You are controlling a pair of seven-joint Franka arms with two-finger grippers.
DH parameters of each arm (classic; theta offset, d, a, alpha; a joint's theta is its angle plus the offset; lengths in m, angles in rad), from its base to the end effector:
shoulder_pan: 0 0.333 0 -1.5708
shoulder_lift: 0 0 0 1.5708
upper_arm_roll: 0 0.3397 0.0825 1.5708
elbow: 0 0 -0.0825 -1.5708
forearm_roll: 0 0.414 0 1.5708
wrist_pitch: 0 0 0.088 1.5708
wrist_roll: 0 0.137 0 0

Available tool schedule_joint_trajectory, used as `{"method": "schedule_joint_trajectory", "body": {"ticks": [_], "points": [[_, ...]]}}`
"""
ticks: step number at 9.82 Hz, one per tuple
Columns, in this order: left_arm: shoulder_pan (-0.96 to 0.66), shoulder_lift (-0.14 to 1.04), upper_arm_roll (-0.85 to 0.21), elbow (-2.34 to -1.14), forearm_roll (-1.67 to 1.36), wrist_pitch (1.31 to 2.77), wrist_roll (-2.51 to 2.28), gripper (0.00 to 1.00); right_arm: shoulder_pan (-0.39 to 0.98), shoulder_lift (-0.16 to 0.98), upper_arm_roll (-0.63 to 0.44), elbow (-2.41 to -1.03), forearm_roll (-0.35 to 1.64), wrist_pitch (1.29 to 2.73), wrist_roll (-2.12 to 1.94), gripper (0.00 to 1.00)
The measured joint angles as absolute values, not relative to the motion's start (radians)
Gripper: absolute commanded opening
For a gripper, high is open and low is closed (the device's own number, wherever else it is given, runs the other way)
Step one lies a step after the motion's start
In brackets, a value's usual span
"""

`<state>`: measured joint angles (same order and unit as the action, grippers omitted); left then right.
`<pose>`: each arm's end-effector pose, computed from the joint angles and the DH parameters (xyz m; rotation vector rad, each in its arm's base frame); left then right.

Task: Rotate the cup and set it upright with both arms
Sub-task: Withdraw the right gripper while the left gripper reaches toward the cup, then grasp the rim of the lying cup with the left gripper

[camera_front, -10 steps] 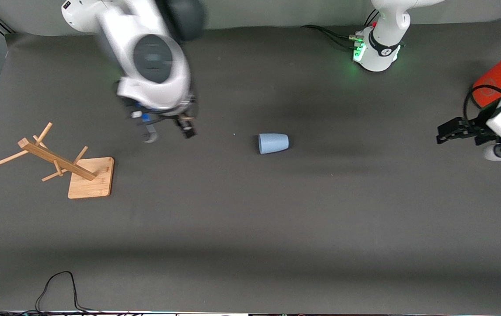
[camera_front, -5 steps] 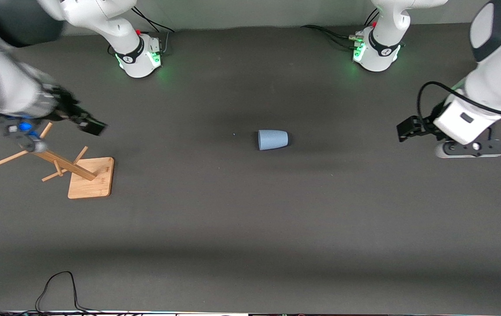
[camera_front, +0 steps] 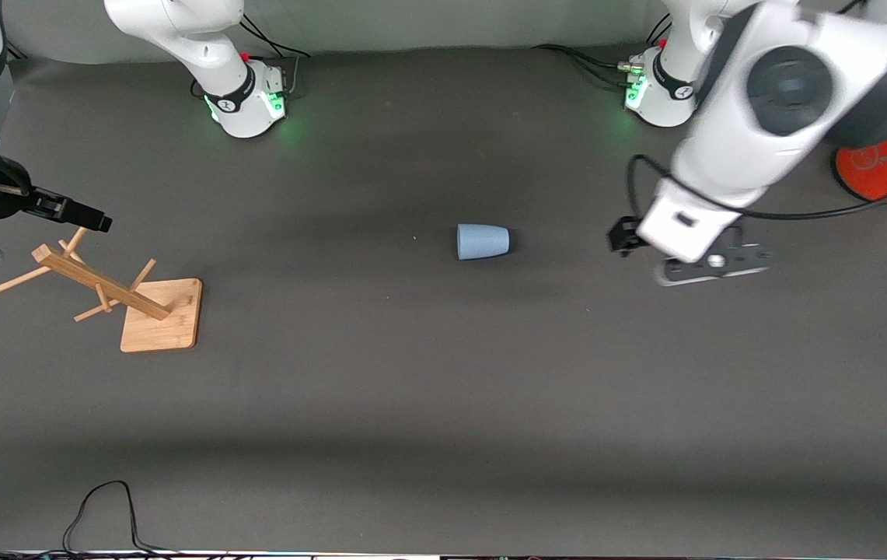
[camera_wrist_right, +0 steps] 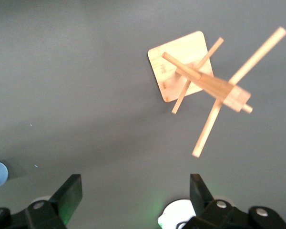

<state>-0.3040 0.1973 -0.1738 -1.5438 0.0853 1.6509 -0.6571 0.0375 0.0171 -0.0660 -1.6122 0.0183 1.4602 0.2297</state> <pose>0.5811 -0.2790 0.5186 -3.0401 -0.2599 0.0706 0.5699 -0.0133 0.5796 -3.1042 0.4024 0.2666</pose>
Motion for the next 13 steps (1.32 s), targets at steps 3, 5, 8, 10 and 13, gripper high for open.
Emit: {"method": "schedule_joint_trajectory", "body": {"ticks": [3, 5, 8, 10, 13], "points": [[-0.511, 0.340, -0.175, -1.504, 0.198, 1.649, -0.896, 1.00, 0.016, 0.011, -0.065, -1.632, 0.018, 1.529, 0.044, 1.00], [-0.649, 0.441, -0.176, -1.495, 0.244, 1.643, -1.009, 1.00, 0.015, 0.011, -0.064, -1.636, 0.017, 1.562, -0.029, 1.00], [-0.783, 0.594, -0.174, -1.452, 0.308, 1.643, -1.150, 1.00, 0.013, 0.010, -0.064, -1.636, 0.016, 1.569, -0.038, 1.00], [-0.837, 0.703, -0.171, -1.384, 0.363, 1.643, -1.241, 1.00, 0.013, 0.008, -0.065, -1.636, 0.016, 1.569, -0.038, 1.00], [-0.876, 0.796, -0.169, -1.337, 0.385, 1.645, -1.279, 1.00, 0.012, 0.006, -0.069, -1.637, 0.016, 1.571, -0.038, 1.00]]}}
